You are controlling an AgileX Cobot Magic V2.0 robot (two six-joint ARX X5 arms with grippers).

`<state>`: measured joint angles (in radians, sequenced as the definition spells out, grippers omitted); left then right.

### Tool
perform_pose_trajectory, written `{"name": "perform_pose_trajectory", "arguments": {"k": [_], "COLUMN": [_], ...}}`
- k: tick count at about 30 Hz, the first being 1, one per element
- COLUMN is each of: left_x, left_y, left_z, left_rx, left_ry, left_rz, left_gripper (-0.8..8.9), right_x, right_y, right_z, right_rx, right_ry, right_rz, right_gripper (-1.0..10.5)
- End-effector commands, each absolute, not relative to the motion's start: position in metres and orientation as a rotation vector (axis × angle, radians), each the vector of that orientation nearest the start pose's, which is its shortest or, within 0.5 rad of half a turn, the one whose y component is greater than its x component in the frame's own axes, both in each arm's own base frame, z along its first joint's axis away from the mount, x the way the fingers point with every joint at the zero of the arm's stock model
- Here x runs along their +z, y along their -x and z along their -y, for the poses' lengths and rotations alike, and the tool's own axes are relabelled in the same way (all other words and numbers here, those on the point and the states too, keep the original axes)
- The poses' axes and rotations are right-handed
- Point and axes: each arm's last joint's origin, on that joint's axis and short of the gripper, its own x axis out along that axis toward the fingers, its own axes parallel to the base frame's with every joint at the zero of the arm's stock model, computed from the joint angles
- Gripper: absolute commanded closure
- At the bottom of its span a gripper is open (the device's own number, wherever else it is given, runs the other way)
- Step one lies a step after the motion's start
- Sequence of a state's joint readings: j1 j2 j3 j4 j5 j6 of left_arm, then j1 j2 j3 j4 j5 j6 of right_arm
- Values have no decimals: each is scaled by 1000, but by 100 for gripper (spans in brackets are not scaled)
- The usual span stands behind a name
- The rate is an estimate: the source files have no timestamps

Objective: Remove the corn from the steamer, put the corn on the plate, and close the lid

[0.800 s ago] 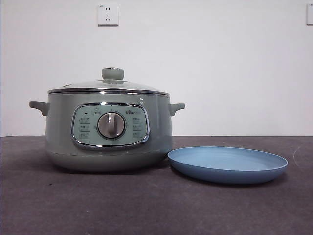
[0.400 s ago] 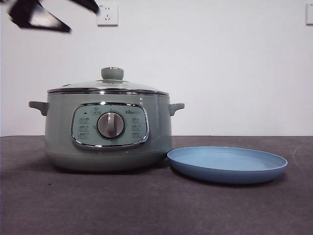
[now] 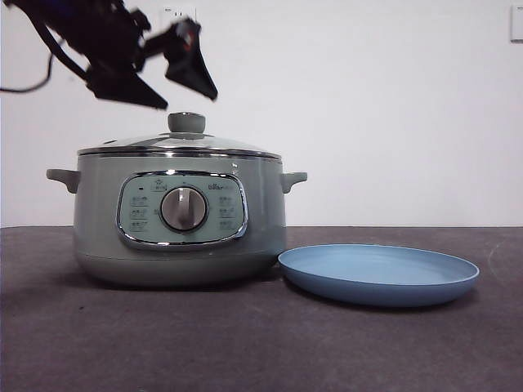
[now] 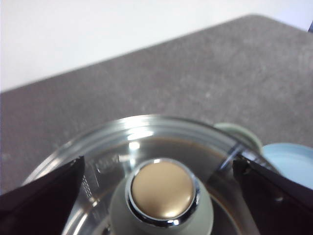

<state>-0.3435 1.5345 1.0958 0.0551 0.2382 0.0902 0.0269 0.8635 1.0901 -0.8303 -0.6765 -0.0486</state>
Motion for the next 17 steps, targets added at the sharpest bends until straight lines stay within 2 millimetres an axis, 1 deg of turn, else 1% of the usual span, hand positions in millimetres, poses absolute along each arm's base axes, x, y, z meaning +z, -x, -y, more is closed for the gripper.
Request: {"name": "perform_pose_trajectory", "arguments": {"k": [1, 4, 5, 7, 12, 14, 17], "left_x": [270, 261, 259, 258, 258, 257, 257], "left_y": [-329, -333, -333, -333, -332, -332, -332], "left_z": [128, 130, 132, 134, 137, 137, 137], "left_rx": [-599, -593, -588, -588, -600, -600, -598], "left_ry": [-127, -129, -132, -136, -137, -137, -133], "left_rz": [-386, -412, -418, -426, -426, -430, -433], "left_gripper": [158, 163, 195, 314, 728, 829, 822], "right_x": [367, 366, 366, 366, 366, 366, 366], "right_y": [-147, -147, -147, -147, -147, -147, -147], "right_z": [-22, -22, -22, -22, -22, -22, -22], "right_rx": [694, 694, 694, 694, 694, 694, 694], "right_ry": [-158, -159, -158, -158, -159, -159, -160], "right_rz": [-576, -579, -579, -579, -580, -580, -582], "right_gripper": [226, 227, 226, 227, 227, 227, 227]}}
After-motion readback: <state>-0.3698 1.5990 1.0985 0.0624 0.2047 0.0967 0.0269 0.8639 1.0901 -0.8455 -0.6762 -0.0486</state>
